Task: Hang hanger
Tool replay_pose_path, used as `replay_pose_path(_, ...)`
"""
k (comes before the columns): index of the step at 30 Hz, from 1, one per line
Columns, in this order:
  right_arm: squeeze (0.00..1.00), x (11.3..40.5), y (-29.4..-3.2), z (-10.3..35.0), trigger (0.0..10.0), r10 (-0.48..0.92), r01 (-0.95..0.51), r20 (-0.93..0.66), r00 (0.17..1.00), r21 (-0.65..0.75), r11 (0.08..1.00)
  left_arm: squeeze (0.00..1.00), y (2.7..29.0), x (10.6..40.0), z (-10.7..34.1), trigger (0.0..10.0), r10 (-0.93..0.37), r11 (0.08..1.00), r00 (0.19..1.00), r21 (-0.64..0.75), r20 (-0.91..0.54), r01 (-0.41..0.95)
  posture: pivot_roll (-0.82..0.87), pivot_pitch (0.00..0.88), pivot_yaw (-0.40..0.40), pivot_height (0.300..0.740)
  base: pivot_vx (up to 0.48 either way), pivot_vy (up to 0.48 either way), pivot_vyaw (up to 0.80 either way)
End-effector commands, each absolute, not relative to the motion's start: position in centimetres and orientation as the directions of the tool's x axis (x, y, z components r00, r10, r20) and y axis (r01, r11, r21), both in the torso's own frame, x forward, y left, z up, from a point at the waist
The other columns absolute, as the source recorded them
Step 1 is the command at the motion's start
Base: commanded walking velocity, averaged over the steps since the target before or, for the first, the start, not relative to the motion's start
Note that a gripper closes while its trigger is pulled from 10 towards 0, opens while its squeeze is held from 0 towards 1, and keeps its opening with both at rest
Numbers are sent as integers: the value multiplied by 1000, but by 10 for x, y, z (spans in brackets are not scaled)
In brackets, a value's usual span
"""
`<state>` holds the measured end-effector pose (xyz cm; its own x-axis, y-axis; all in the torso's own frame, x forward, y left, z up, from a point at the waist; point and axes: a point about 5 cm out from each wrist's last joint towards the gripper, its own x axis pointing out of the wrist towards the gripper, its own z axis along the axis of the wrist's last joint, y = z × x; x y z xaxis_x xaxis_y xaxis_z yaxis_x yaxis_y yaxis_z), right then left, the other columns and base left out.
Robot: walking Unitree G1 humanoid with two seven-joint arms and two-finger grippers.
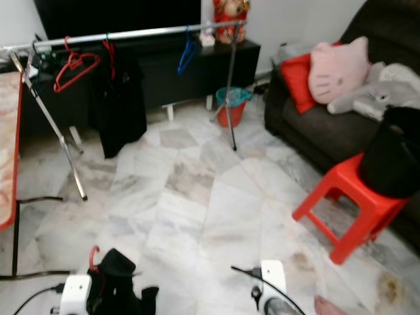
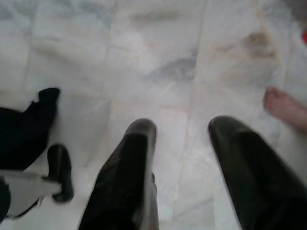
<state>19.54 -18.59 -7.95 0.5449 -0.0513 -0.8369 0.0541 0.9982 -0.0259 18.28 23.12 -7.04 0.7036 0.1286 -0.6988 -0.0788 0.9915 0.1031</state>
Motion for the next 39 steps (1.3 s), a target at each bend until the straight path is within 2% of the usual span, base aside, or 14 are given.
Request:
replay_pose_path(1,0,202,-192,-75,10000,-66,60,-826,559,-39,997,0,229,184,-70,10000,125,992,714,98,-688,-79,56,15,-32,740,0,0,0)
replay_pose_path(10,0,202,-192,-75,10000,-67,61,-826,559,-40,997,0,229,184,-69,10000,137,991,726,104,-674,-90,55,19,-34,740,0,0,0)
replay_pose_path(17,0,203,-193,-74,10000,-73,72,-812,579,-38,997,0,229,188,-63,10000,160,987,788,115,-594,-114,51,26,-39,740,0,0,0)
replay_pose_path(22,0,204,-195,-72,10000,-97,111,-780,618,-35,993,0,226,192,-57,10000,131,990,838,108,-529,-86,48,32,-44,740,0,0,0)
replay_pose_path(23,0,208,-196,-69,10000,-94,63,-748,656,-70,996,0,236,255,-9,10000,62,990,933,140,-355,-12,47,34,-46,740,0,0,0)
replay_pose_path(24,0,208,-196,-69,10000,-94,63,-748,656,-70,996,0,236,255,-9,10000,62,990,933,140,-355,-12,47,34,-46,740,0,0,0)
replay_pose_path(25,0,209,-196,-68,10000,-92,53,-735,671,-77,996,0,238,278,15,10000,31,985,959,173,-281,19,47,34,-46,740,0,0,0)
replay_pose_path(26,0,211,-196,-66,10000,-94,53,-720,688,-79,995,0,235,288,27,10000,5,979,972,200,-233,43,43,37,-47,740,0,0,0)
replay_pose_path(27,0,211,-196,-66,10000,-94,53,-720,688,-79,995,0,235,288,27,10000,5,979,972,200,-233,43,43,37,-47,740,0,0,0)
replay_pose_path(29,0,215,-196,-62,10000,-92,45,-673,734,-87,995,0,229,303,53,10000,-45,976,992,209,-118,69,40,37,-49,740,0,0,0)
replay_pose_path(34,0,219,-197,-57,10000,-85,0,-631,771,-133,991,0,219,313,71,10000,-118,968,992,219,-54,127,42,37,-52,740,0,0,0)
replay_pose_path(35,0,221,-198,-55,10000,-100,-15,-610,786,-180,984,0,212,315,76,10000,-175,959,983,219,-48,181,43,34,-55,740,0,0,0)
replay_pose_path(37,0,222,-199,-54,10000,-116,-28,-598,793,-226,974,0,208,316,79,10000,-210,950,976,224,-49,216,43,34,-55,740,0,0,0)
replay_pose_path(39,0,226,-200,-51,10000,-143,-115,-567,811,-394,912,0,200,315,86,10000,-293,923,954,242,-64,299,40,28,-54,740,0,0,0)
